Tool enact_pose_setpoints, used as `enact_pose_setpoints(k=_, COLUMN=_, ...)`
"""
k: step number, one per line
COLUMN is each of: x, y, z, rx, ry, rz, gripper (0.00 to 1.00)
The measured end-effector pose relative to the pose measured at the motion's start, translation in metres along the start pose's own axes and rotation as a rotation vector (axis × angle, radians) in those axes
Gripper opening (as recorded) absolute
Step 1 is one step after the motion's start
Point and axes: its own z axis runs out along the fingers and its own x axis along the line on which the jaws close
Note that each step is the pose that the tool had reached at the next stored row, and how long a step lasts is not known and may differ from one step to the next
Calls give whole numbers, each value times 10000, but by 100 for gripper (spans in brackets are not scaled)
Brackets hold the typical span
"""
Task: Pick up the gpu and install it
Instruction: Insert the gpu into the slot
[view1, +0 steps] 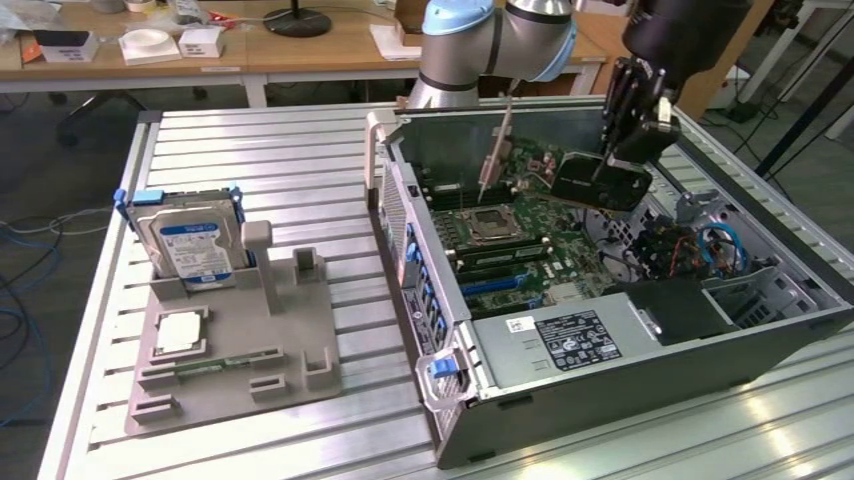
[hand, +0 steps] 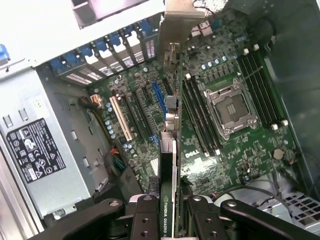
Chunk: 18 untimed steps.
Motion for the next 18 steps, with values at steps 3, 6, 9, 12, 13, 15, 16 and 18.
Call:
enact_pose_setpoints(k=3, x=0, y=0, z=3, rx=3, ry=5, rz=-374, gripper=26)
enact_pose_setpoints(k=6, x=-1, y=-2, z=7, rx=5, ry=10, rz=-782, gripper=26)
enact_pose_setpoints(k=9, x=-2, y=-4, z=12, rx=8, ry=18, rz=-1190, gripper=26)
enact_pose_setpoints(k=12, x=-3, y=-6, z=17, rx=11, ry=27, rz=-1590, gripper=26)
enact_pose_setpoints(k=13, x=-3, y=-7, z=19, rx=12, ry=28, rz=-1721, gripper=26)
enact_pose_setpoints(k=15, x=-4, y=-9, z=23, rx=14, ry=34, rz=-1982, gripper=26)
enact_pose_setpoints(k=16, x=-4, y=-9, z=24, rx=15, ry=37, rz=-2116, gripper=26)
enact_pose_setpoints(k=18, x=-5, y=-10, z=28, rx=17, ry=41, rz=-2397, gripper=26)
